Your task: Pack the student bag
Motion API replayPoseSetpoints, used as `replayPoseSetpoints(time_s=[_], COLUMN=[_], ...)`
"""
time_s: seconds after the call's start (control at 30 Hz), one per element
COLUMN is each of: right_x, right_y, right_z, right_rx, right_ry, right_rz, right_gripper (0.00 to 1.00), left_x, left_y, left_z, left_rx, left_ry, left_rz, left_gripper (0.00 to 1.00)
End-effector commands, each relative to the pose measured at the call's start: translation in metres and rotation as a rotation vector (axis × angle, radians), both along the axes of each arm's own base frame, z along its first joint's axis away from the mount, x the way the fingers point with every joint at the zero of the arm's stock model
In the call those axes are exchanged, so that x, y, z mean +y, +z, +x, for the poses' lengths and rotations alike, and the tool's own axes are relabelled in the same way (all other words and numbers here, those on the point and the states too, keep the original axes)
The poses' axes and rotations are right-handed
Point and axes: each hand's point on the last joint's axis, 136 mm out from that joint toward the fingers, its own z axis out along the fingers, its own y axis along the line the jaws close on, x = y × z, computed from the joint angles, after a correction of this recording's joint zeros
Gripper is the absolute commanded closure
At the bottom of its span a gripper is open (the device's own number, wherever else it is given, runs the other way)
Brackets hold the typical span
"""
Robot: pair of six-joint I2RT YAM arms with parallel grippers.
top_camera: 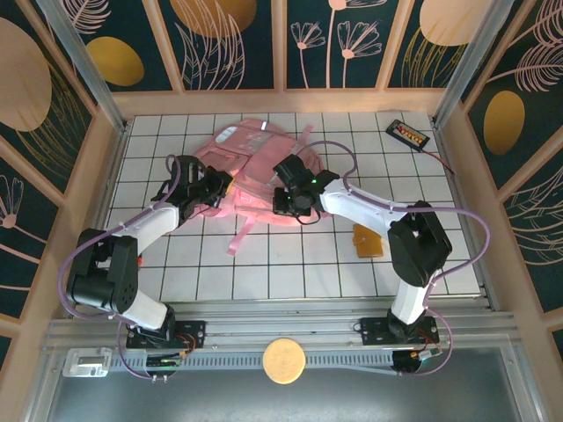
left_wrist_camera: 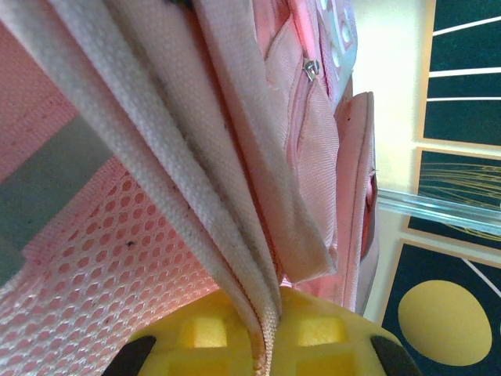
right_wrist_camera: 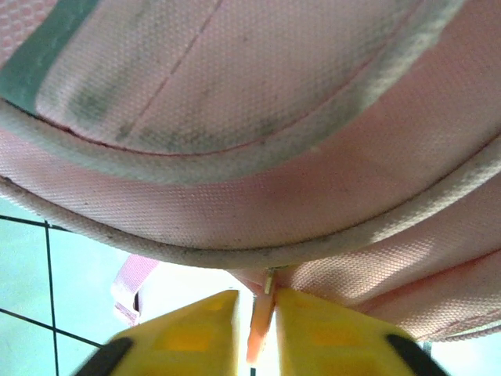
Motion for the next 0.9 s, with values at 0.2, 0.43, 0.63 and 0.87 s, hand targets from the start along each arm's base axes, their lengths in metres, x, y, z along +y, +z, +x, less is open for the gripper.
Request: replayPoseSetpoints(time_s=[0.2, 0.43, 0.63, 0.87], right_x=[-0.025, -0.092, -0.132, -0.091], right_y=[-0.013, -0.014, -0.01, 0.004], right_z=[-0.009, -0.002, 0.035, 0.04], right_rx=[0.02, 0.035, -0.019, -0.056], right_ry=[-0.019, -0.064, -0.043, 0.1], right_rz=[-0.126, -0.245, -0.242, -0.074], right_gripper=[1.0, 1.0, 1.0, 1.0], left_x=[-0.001, 0.012, 0.018, 0.002], left_y=[0.035, 0.033, 0.034, 0.035], left_z=[0.009, 0.013, 0.014, 0.029], left_rx=[-0.115, -0.124, -0.13, -0.138], left_ry=[-0.007, -0.015, -0.043, -0.127], left_rz=[-0.02, 0.055, 0.083, 0.048], left_gripper=[0.97, 0.99, 0.99, 0.97])
